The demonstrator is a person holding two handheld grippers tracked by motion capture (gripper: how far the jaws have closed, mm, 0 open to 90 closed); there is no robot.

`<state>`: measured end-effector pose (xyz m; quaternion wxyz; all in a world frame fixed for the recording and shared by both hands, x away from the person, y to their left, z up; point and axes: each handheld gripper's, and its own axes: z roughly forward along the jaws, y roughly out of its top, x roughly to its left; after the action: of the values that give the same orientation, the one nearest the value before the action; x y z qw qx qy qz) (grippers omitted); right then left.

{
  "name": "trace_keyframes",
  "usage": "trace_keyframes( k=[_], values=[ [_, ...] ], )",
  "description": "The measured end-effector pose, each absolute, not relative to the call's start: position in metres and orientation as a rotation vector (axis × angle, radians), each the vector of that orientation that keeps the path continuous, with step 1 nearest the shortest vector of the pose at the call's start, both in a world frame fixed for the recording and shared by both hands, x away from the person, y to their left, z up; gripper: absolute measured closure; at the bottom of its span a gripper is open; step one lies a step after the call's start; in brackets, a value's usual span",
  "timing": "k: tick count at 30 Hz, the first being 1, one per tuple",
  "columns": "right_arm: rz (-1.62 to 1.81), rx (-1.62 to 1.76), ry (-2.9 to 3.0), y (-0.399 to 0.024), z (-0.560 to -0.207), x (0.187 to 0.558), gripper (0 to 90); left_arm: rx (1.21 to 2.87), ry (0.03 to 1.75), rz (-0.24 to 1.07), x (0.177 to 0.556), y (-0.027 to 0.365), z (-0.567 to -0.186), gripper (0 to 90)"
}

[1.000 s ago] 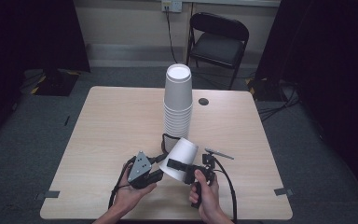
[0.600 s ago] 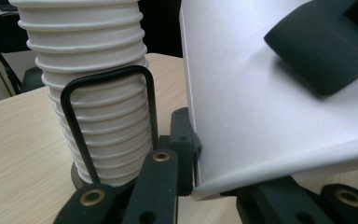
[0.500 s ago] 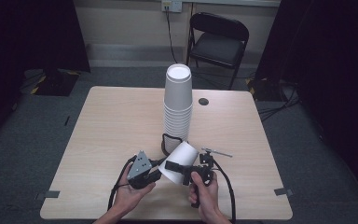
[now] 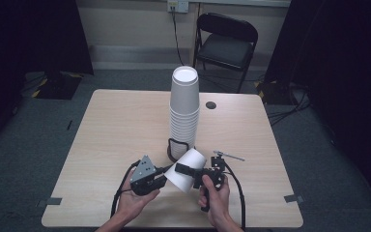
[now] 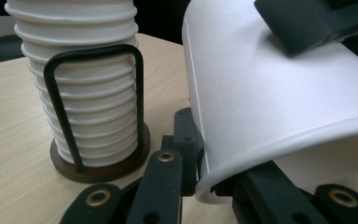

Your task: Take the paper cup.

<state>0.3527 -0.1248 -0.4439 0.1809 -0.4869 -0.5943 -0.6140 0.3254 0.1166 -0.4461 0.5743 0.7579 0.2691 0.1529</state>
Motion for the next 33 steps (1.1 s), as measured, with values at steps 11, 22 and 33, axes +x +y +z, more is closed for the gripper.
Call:
trace_keyframes(
  k=[11,22,33],
  values=[
    [-1.804,-1.488,-1.724,-0.149,-0.440,0.364,13.0,1.865,0.686,0.264,0.325,0.123,-0.443,84.7],
    [-1.881,-1.532,-1.879,-0.163,-0.433,0.364,12.7,1.930,0.718,0.183,0.330,0.131,-0.436,84.8],
    [-1.944,-1.315,-2.082,-0.171,-0.427,0.362,12.9,2.014,0.796,0.215,0.338,0.148,-0.419,84.9]
  ],
)
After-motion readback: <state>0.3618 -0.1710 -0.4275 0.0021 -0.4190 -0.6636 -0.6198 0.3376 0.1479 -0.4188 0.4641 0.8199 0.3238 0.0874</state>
